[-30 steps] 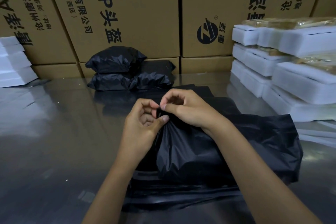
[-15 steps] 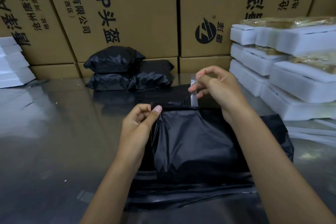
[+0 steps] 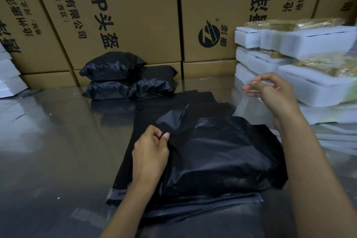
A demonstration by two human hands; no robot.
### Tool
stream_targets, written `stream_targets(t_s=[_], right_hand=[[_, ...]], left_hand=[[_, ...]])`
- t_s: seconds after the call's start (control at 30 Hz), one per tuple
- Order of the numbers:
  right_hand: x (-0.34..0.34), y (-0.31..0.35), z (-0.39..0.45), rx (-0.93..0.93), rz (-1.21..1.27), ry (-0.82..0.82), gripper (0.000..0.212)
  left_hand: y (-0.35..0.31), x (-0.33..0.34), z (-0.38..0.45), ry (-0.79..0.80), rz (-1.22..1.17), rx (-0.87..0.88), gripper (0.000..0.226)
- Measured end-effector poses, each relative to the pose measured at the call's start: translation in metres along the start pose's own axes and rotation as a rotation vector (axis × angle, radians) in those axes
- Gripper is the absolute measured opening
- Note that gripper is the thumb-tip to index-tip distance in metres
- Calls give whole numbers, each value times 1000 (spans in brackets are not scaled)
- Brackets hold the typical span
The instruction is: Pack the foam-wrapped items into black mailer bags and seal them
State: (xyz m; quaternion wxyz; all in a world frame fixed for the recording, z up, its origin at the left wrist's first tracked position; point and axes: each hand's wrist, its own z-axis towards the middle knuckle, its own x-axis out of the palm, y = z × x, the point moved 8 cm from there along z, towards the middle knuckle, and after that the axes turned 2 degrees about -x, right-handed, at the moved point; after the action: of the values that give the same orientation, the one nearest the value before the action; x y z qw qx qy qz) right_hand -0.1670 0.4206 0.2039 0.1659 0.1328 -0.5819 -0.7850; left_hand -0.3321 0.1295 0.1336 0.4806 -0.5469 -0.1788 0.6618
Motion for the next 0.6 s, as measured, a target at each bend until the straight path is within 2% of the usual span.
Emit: stream_targets(t_s=[0.2,0.3,0.4,0.5,0.6], right_hand=[[-24,-35,7,48,-78,-23,17],[-30,-40,6,29,-184,-7,16],[-48,-42,1,-5,-332,-14,15],[-73,-47,-6,-38,-490,-53,11],[-99,-56,-12,-30,-568,-99,9]], left_hand=[[-13,31,-12,141,338,77,20],[-11,30,-11,190,408,53,11],[-14,18,-6,175,260,48,7],[-50,-3,-14,94,-7,292,15],[-98,2,-33,220,-86,541,14]])
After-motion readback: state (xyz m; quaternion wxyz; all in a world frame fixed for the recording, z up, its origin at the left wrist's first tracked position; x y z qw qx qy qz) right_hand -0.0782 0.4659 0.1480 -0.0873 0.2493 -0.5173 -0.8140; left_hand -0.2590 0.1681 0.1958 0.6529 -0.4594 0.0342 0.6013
